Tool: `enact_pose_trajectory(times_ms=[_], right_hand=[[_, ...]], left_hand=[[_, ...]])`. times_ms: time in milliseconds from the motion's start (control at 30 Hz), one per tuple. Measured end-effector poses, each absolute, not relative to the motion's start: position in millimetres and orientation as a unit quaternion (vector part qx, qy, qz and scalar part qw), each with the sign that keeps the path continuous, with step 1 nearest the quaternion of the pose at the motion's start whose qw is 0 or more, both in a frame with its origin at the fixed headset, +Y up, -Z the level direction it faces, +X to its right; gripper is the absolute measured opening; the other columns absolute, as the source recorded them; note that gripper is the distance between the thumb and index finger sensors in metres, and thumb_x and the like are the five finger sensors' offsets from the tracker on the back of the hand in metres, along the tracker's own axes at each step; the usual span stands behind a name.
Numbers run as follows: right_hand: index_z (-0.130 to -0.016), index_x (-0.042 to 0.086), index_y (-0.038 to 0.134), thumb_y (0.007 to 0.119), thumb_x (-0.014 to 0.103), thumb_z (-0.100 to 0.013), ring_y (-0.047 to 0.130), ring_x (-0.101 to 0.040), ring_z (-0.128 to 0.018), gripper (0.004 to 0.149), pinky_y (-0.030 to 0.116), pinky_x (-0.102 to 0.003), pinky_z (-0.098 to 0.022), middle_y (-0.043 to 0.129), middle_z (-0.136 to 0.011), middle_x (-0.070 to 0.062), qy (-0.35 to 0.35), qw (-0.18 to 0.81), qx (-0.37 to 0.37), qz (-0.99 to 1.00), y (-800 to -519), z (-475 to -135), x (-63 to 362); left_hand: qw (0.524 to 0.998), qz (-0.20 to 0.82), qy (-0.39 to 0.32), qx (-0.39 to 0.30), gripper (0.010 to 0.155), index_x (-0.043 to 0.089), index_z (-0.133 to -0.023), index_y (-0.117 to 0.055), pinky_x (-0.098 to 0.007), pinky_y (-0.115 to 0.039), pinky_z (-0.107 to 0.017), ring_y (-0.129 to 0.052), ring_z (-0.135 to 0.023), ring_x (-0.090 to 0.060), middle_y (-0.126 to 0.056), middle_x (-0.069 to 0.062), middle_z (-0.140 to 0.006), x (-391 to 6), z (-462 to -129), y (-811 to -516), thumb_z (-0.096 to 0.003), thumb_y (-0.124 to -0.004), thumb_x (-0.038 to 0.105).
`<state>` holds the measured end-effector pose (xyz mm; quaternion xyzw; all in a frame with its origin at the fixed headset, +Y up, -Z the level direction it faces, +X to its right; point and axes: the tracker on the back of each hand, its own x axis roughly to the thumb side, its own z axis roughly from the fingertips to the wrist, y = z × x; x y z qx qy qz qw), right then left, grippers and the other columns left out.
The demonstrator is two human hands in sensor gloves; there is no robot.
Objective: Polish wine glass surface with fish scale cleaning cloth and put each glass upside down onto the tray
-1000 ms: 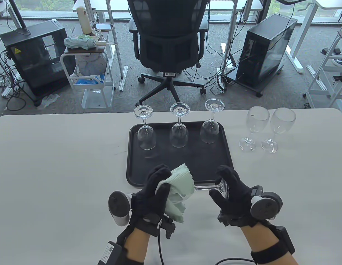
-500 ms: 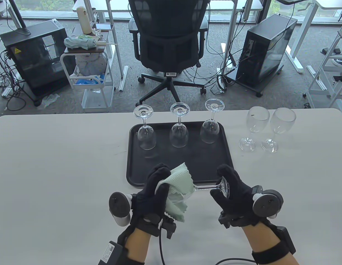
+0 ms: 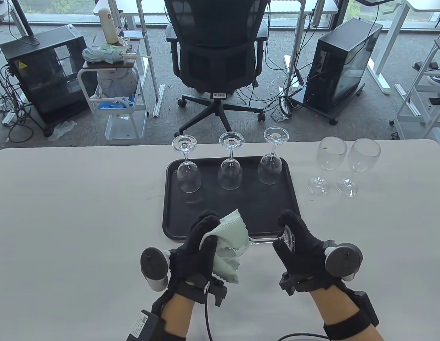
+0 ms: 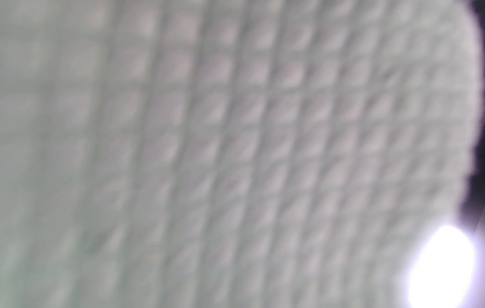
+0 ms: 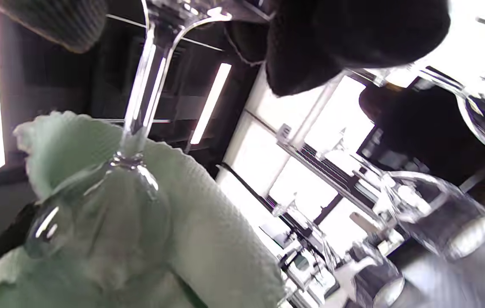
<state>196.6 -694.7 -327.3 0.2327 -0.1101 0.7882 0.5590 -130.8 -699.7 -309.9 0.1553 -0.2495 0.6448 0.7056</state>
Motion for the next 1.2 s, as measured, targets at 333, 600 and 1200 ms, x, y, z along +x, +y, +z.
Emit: enact_pose_trajectory(times_ms=[333, 600, 1200], right_hand=[[-0.108, 0.034, 0.032, 0.076, 0.069, -0.051, 0.085, -0.035, -0.057, 0.079, 0.083, -0.041, -0.034, 0.064, -0.098, -0.02, -0.268, 0.488, 0.155, 0.816, -664.3, -319.4, 237.2], [-0.1, 0.03, 0.037, 0.077, 0.07, -0.051, 0.082, -0.031, -0.063, 0.075, 0.083, -0.039, -0.04, 0.058, -0.101, -0.019, -0.312, 0.084, 0.106, 0.941, -653.3, -350.7, 196.3], [-0.11, 0.038, 0.046, 0.075, 0.073, -0.048, 0.05, -0.047, -0.102, 0.077, 0.066, -0.06, -0.065, 0.033, -0.118, -0.014, -0.184, 0.104, 0.066, 0.975, -647.8, -405.5, 193.6]], left_hand=[[0.676, 0.682, -0.221, 0.168, 0.054, 0.029, -0.102, -0.066, -0.065, -0.074, -0.063, -0.067, -0.101, -0.037, -0.06, -0.005, -0.113, -148.1, -315.9, -699.7, -0.0565, -0.061, 0.059], [0.672, 0.688, -0.219, 0.163, 0.054, 0.029, -0.102, -0.065, -0.065, -0.075, -0.063, -0.067, -0.101, -0.037, -0.06, -0.005, -0.114, -150.3, -317.0, -701.7, -0.0566, -0.061, 0.058], [0.655, 0.704, -0.217, 0.168, 0.056, 0.031, -0.105, -0.062, -0.064, -0.074, -0.063, -0.067, -0.101, -0.037, -0.061, -0.005, -0.114, -155.5, -318.0, -700.8, -0.0564, -0.059, 0.059]])
